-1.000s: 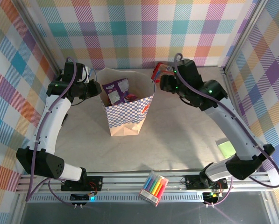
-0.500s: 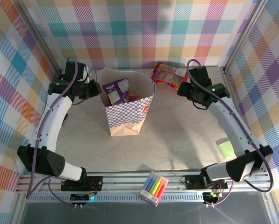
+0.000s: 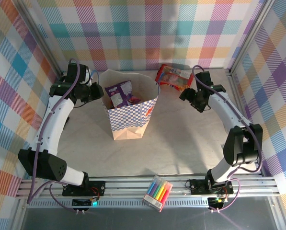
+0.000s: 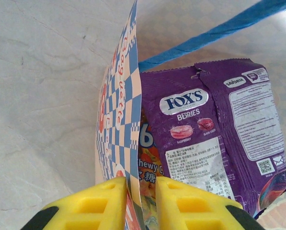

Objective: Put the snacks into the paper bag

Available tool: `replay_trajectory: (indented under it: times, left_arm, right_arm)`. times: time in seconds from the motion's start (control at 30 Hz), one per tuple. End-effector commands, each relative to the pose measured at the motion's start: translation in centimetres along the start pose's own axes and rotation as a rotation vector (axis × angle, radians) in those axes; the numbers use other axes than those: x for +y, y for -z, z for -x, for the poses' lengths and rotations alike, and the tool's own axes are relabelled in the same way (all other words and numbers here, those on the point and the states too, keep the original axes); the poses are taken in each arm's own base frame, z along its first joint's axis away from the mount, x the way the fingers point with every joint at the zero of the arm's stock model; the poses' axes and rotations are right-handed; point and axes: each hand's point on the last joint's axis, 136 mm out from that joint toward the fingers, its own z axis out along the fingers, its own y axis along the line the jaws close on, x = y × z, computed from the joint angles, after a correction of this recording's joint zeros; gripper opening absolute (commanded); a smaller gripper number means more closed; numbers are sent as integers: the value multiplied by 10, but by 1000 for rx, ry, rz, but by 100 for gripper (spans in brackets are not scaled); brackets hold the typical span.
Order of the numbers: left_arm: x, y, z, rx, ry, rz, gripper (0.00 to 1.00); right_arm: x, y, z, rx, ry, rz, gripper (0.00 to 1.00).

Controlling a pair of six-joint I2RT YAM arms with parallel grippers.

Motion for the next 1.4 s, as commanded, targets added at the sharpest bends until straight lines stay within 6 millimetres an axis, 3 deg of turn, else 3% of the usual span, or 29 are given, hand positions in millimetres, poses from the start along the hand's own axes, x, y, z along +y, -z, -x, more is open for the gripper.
replay_trajectory:
  times: [0.0, 0.63, 0.97, 1.03, 1.17, 1.23, 1.33, 1.37]
  left_arm:
    - [3, 6, 5, -8, -13, 19, 24]
    - [8, -2, 12, -16, -7, 54, 23]
    - [13, -4, 12, -17, -4, 79, 23]
    - [13, -4, 11, -17, -5, 83, 23]
    - [15, -6, 11, -15, -5, 88, 22]
    - [14, -5, 10, -14, -6, 84, 22]
    - [14, -4, 9, -14, -5, 82, 22]
    - [13, -2, 9, -17, -6, 77, 22]
  right_arm:
    - [19, -10, 17, -8, 3, 62, 84]
    - [15, -124, 72, 62, 208, -149, 82]
    - [21, -151, 98, 49, 297, -177, 77]
    - [21, -153, 100, 45, 309, -178, 68]
    - [18, -157, 100, 50, 329, -184, 28]
    - [17, -157, 98, 59, 341, -187, 15]
    - [14, -153, 92, 80, 341, -196, 0]
    - [12, -150, 88, 92, 338, -196, 0]
